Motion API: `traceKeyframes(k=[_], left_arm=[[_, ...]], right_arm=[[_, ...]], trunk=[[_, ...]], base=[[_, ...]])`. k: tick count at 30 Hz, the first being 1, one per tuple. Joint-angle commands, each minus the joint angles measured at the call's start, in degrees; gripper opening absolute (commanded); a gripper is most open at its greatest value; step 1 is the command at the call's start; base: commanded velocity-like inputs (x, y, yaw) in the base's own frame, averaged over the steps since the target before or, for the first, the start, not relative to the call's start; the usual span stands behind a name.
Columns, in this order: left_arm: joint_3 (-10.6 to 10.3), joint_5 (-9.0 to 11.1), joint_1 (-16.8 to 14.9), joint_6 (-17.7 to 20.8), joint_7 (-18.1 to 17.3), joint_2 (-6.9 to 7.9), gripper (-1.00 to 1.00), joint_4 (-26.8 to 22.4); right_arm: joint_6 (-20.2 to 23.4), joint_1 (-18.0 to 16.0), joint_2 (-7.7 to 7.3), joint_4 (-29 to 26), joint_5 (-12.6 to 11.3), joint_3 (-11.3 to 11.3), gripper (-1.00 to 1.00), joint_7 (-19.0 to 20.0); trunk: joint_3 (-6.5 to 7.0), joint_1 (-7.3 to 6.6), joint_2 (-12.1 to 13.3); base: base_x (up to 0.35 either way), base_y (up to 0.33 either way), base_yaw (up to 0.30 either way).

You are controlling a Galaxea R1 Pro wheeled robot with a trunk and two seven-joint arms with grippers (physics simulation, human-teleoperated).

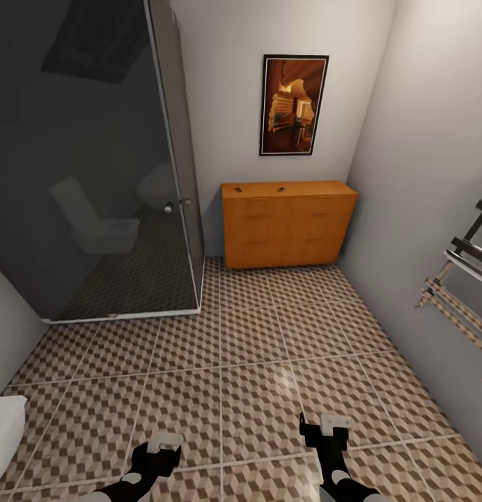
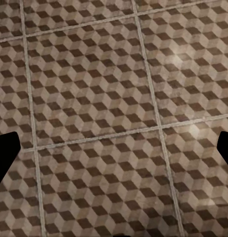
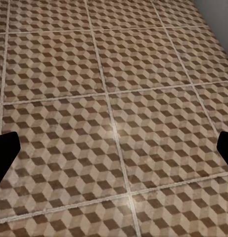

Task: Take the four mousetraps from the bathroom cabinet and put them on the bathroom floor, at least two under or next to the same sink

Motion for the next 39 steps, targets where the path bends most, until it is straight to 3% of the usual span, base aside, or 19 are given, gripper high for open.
traceKeyframes(k=[1, 11, 39], left_arm=[[-0.5, 0.5, -0.11, -0.41, 0.07, -0.06, 1.0, 0.26], [-0.5, 0.5, -0.11, -0.41, 0.08, -0.03, 1.0, 0.27], [-0.5, 0.5, -0.11, -0.41, 0.15, -0.03, 1.0, 0.31]], right_arm=[[-0.16, -0.06, 0.01, 0.06, -0.42, 0.5, 1.0, -0.22], [-0.15, -0.06, 0.0, 0.06, -0.42, 0.5, 1.0, -0.22], [-0.1, -0.06, 0.06, 0.06, -0.42, 0.5, 1.0, -0.2]], trunk=[[-0.02, 0.04, -0.11], [0.51, 0.04, -0.11], [0.54, 0.04, -0.11]], base=[[0.0, 0.0, 0.0], [0.109, -0.021, 0.0], [0.287, -0.135, 0.002]])
